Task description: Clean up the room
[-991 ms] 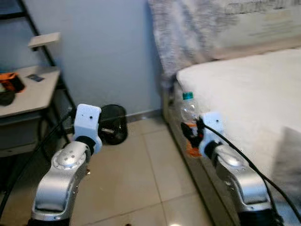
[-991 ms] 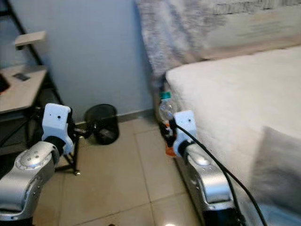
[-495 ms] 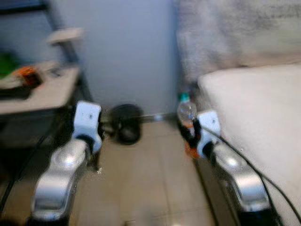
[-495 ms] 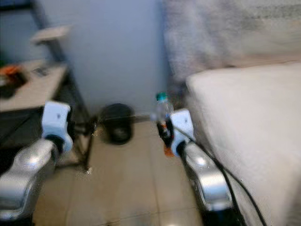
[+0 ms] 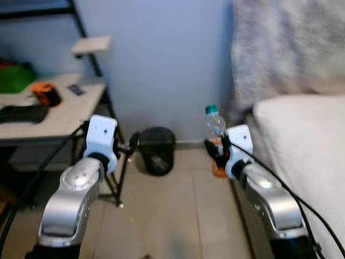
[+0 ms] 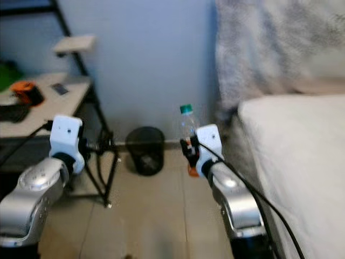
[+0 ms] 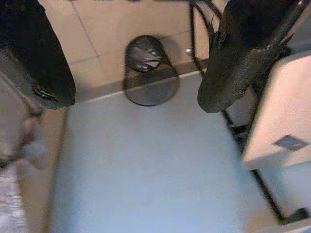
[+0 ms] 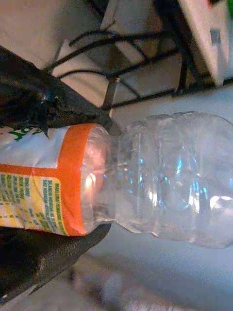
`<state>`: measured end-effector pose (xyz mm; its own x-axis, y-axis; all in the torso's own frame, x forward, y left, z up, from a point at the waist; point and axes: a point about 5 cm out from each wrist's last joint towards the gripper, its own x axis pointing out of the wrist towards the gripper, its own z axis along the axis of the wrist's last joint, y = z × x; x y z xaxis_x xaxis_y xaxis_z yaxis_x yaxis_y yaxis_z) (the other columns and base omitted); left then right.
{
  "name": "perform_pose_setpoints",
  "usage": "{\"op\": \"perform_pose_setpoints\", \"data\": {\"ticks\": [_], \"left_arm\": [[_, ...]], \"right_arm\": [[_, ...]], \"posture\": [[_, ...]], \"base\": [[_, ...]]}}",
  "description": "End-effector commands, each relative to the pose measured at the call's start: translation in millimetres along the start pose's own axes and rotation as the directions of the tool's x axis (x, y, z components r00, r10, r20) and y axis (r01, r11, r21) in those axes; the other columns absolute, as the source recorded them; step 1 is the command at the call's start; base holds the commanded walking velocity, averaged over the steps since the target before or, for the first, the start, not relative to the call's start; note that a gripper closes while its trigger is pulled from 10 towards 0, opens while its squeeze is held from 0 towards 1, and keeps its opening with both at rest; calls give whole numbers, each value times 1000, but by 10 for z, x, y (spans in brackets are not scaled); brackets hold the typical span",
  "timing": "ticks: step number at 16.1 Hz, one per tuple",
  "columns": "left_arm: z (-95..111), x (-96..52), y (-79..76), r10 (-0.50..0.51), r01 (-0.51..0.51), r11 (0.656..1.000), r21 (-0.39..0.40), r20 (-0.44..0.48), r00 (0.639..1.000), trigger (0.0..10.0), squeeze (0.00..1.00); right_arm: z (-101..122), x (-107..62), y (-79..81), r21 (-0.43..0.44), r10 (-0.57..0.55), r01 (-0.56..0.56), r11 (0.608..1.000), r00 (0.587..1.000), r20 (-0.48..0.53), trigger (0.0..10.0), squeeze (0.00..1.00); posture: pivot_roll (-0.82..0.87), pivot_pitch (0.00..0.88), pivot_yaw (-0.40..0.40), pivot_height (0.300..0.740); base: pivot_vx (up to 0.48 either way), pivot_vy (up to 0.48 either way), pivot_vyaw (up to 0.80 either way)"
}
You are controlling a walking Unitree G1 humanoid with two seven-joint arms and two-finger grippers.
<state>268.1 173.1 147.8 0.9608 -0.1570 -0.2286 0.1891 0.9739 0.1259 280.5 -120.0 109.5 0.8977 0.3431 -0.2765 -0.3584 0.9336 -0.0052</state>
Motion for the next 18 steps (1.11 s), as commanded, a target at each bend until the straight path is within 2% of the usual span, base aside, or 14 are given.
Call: {"op": "perform_pose_setpoints", "data": {"ticks": [1, 15, 16, 18], "left_arm": [[6, -9, 72, 24, -24, 1000, 10, 0, 1000, 10000, 0], [14, 18, 44, 9, -9, 1000, 19, 2, 1000, 10000, 0], [12, 20, 37, 6, -6, 1000, 21, 2, 1000, 10000, 0], [14, 22, 33, 3, -3, 1000, 23, 2, 1000, 10000, 0]], "right_arm": [[48, 28, 58, 4, 24, -24, 1000, 1000, 16, 10000, 0], [44, 49, 50, -25, 37, -37, 999, 999, 10, 10000, 0], [33, 47, 62, -52, 47, -47, 997, 999, -2, 10000, 0], [23, 46, 56, -49, 41, -41, 998, 999, -7, 10000, 0]], "posture": [[-9, 0, 90, 740], [-11, 0, 92, 740], [-12, 0, 93, 740], [-10, 0, 93, 740]], "base": [[390, 0, 0], [388, 0, 0], [382, 0, 800], [382, 0, 719]]}}
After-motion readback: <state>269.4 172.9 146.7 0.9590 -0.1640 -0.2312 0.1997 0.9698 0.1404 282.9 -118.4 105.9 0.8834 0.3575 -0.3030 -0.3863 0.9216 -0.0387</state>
